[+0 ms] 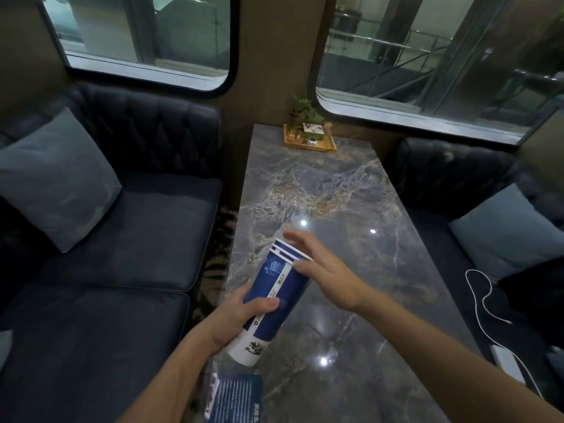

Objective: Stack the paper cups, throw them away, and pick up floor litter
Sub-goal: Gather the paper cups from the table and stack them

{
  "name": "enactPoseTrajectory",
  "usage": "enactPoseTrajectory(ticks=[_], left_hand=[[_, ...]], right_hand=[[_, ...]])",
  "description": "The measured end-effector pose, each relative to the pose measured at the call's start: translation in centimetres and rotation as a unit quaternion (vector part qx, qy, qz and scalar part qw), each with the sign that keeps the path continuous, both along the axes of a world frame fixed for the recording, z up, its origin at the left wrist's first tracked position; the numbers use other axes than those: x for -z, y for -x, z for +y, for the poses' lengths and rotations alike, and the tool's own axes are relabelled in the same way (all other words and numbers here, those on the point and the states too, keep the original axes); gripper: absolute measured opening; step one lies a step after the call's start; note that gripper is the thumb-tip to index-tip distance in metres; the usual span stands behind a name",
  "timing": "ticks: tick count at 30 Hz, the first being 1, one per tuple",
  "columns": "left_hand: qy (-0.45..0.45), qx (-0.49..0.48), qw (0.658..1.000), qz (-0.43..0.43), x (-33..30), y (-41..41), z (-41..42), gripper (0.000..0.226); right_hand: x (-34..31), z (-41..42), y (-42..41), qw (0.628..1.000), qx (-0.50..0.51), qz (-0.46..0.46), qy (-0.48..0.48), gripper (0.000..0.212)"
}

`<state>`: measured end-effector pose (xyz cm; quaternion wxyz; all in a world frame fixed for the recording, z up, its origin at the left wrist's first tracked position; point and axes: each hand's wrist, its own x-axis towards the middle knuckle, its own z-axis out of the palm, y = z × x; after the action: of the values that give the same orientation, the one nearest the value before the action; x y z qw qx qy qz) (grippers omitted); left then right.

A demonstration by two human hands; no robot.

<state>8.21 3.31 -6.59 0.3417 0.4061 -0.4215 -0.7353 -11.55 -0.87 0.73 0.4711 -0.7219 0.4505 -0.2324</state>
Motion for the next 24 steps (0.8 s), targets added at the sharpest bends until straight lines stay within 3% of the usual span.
enactPoseTrajectory(ticks=[4, 13, 24], left_hand=[[0.004, 0.012, 1.0, -0.002, 0.5, 0.5, 1.0, 0.057], [-0.01, 0.011, 1.0, 0.0, 1.8, 0.9, 1.7, 0.045], [-0.006, 0.042, 0.998, -0.036, 4.0, 1.2, 2.3, 0.051]], right_hand=[[0.8, 0.9, 0.4, 0.998, -0.014, 0.057, 0.026, 0.059], [2.3, 1.7, 0.2, 0.999, 0.012, 0.049, 0.021, 0.055], [5.8, 3.6, 1.9, 0.995, 0.09, 0.036, -0.01, 0.049]])
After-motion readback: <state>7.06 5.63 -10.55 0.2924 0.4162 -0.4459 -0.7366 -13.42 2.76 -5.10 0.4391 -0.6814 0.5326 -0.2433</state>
